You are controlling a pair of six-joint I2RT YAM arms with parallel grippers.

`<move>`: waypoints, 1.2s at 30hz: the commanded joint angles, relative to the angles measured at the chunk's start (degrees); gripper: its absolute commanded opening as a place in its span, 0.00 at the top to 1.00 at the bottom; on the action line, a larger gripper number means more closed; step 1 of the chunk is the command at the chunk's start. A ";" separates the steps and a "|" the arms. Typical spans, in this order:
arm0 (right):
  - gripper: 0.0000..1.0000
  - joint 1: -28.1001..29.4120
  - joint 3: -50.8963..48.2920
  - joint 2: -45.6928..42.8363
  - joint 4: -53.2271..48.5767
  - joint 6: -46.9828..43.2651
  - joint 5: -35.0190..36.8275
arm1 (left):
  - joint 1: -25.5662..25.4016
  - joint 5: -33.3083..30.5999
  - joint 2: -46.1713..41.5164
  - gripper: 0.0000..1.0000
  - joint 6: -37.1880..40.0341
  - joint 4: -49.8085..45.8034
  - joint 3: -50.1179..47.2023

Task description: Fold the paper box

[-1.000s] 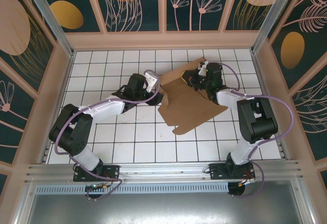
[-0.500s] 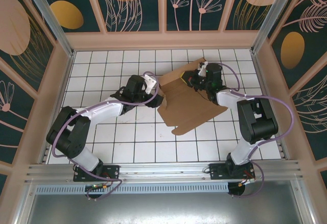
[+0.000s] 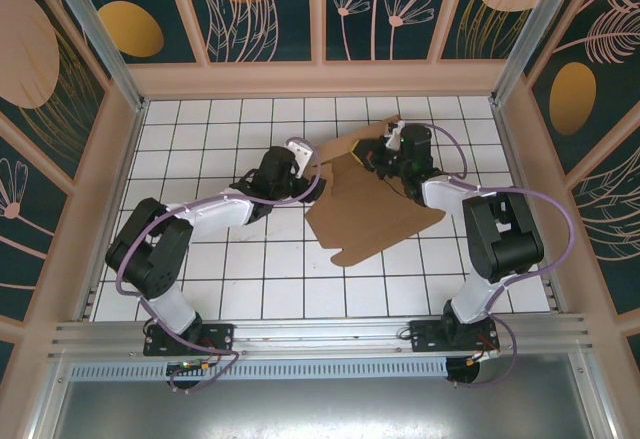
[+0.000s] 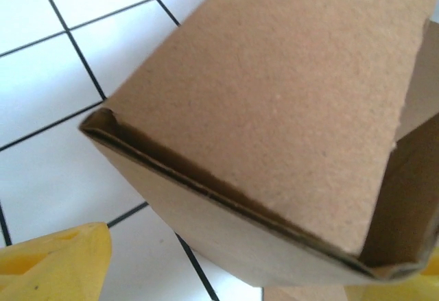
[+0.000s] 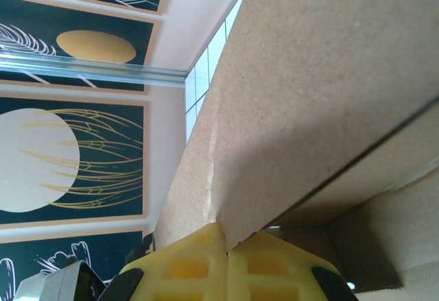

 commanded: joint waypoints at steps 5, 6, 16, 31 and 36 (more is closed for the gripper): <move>1.00 2.60 -2.76 -0.35 -3.30 2.70 -0.73 | -0.66 -8.14 2.32 0.15 -3.01 9.91 -1.06; 1.00 2.82 -2.98 -0.46 -2.73 3.39 -0.65 | -0.77 -8.41 2.61 0.15 -2.94 10.15 -1.15; 1.00 4.55 -4.11 -3.02 1.69 10.47 1.11 | -1.08 -12.57 3.68 0.24 -2.89 11.52 -2.18; 0.88 6.72 -2.64 -4.66 1.35 14.54 3.01 | -1.04 -14.88 4.00 0.39 -1.68 11.94 -2.01; 0.67 7.36 -2.34 -6.42 -1.36 12.16 4.97 | -1.04 -15.10 3.86 0.55 -1.15 12.10 -1.85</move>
